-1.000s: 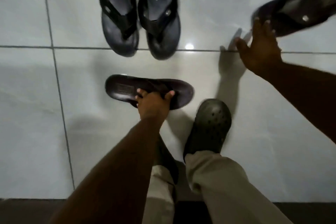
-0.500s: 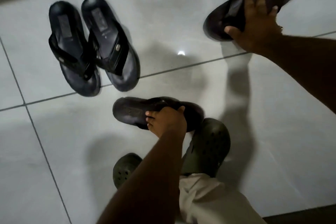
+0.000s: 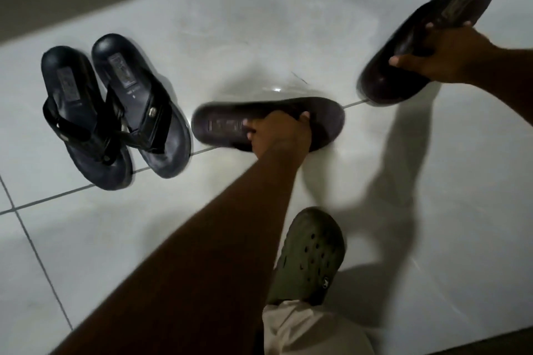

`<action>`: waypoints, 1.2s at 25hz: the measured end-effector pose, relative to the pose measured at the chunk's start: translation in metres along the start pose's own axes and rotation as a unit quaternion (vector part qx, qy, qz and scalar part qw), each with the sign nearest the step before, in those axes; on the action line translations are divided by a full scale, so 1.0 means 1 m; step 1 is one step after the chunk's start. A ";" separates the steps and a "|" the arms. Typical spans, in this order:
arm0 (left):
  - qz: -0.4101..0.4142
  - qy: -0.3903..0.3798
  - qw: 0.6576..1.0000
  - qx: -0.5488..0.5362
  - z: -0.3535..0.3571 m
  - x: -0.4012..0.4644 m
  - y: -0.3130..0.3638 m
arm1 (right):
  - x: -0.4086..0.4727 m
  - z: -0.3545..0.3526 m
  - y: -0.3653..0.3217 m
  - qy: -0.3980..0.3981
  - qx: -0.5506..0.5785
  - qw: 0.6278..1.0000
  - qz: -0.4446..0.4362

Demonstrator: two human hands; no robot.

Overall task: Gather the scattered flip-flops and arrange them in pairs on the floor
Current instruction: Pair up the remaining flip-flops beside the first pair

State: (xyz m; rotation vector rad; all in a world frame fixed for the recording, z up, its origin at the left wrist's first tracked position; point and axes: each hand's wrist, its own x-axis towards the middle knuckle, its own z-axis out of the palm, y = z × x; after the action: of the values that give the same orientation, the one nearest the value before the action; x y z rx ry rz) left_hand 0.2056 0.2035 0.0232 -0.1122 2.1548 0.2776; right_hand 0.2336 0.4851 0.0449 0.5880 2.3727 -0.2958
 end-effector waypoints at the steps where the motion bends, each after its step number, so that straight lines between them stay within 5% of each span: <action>1: 0.070 0.017 0.994 0.081 -0.006 0.008 0.000 | -0.003 -0.002 0.000 0.019 0.004 1.000 0.002; 6: 0.292 0.031 0.912 0.286 -0.047 0.038 0.003 | -0.001 0.026 -0.034 0.063 0.015 0.996 -0.058; 18: 0.358 0.069 0.889 0.277 -0.105 0.067 -0.018 | 0.006 0.040 -0.160 0.025 -0.008 0.981 -0.194; 23: 0.259 0.122 0.927 0.244 -0.144 0.016 -0.116 | -0.047 0.034 -0.179 0.038 0.044 0.990 -0.126; 30: 0.133 0.110 0.957 0.233 -0.231 -0.013 -0.263 | -0.123 0.045 -0.332 0.004 0.032 0.972 -0.234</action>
State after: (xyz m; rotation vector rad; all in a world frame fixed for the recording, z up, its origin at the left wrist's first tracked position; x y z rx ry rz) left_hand 0.0759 -0.1071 0.1188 0.4377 2.3983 -0.1036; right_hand 0.1811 0.1386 0.1108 0.0449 2.4936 -0.5780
